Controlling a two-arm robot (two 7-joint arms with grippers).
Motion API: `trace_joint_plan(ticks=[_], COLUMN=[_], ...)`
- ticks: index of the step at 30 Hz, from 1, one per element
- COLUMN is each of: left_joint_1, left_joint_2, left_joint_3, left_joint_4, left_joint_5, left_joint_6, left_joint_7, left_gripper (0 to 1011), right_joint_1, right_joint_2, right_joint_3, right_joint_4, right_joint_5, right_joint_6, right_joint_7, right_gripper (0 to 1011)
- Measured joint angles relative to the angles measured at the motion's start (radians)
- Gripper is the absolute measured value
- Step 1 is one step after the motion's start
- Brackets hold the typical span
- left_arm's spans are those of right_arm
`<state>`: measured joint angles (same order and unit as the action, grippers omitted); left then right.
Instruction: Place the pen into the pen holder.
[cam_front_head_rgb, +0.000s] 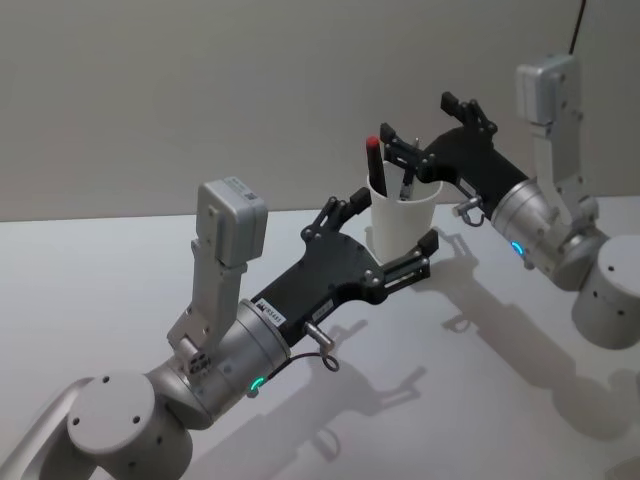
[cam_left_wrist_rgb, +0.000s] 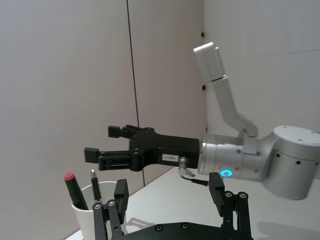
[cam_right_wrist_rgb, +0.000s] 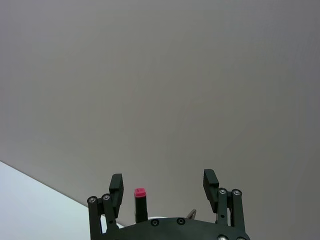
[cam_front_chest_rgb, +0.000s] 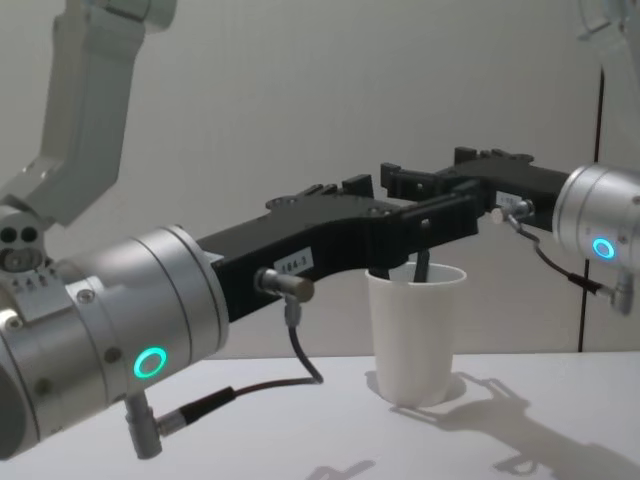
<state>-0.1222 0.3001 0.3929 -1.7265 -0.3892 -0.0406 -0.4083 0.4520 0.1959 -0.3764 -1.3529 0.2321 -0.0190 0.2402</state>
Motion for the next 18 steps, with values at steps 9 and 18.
trace_joint_plan(ticks=[9, 18], left_joint_1=[-0.024, -0.059], left_joint_2=[0.018, 0.042], left_joint_3=[0.013, 0.032], left_joint_4=[0.021, 0.052], left_joint_5=[0.04, 0.097], left_joint_6=[0.011, 0.028], left_joint_7=[0.084, 0.205], left_gripper=[1001, 1001], right_joint_1=[-0.068, -0.149], right_joint_2=[0.021, 0.045], right_joint_3=[0.022, 0.048], right_joint_4=[-0.06, -0.132], right_joint_5=[0.008, 0.018], right_joint_6=[0.008, 0.017], right_joint_7=[-0.025, -0.056], right_gripper=[1001, 1001])
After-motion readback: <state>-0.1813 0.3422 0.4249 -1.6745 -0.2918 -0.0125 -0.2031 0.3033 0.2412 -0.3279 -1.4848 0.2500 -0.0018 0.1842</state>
